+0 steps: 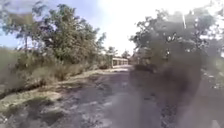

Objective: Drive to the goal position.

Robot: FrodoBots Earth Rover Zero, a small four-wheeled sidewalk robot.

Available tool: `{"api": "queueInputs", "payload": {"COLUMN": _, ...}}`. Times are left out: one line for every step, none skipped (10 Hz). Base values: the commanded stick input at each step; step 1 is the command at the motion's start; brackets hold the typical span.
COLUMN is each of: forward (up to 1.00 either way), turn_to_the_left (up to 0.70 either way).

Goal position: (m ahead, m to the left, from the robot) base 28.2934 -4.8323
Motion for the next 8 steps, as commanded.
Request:
{"api": "queueInputs", "payload": {"forward": 0.70, "turn_to_the_left": 0.00}}
{"api": "queueInputs", "payload": {"forward": 0.70, "turn_to_the_left": 0.00}}
{"api": "queueInputs", "payload": {"forward": 0.70, "turn_to_the_left": 0.00}}
{"api": "queueInputs", "payload": {"forward": 0.70, "turn_to_the_left": 0.00}}
{"api": "queueInputs", "payload": {"forward": 0.70, "turn_to_the_left": 0.00}}
{"api": "queueInputs", "payload": {"forward": 0.70, "turn_to_the_left": 0.00}}
{"api": "queueInputs", "payload": {"forward": 0.70, "turn_to_the_left": 0.00}}
{"api": "queueInputs", "payload": {"forward": 0.70, "turn_to_the_left": 0.00}}
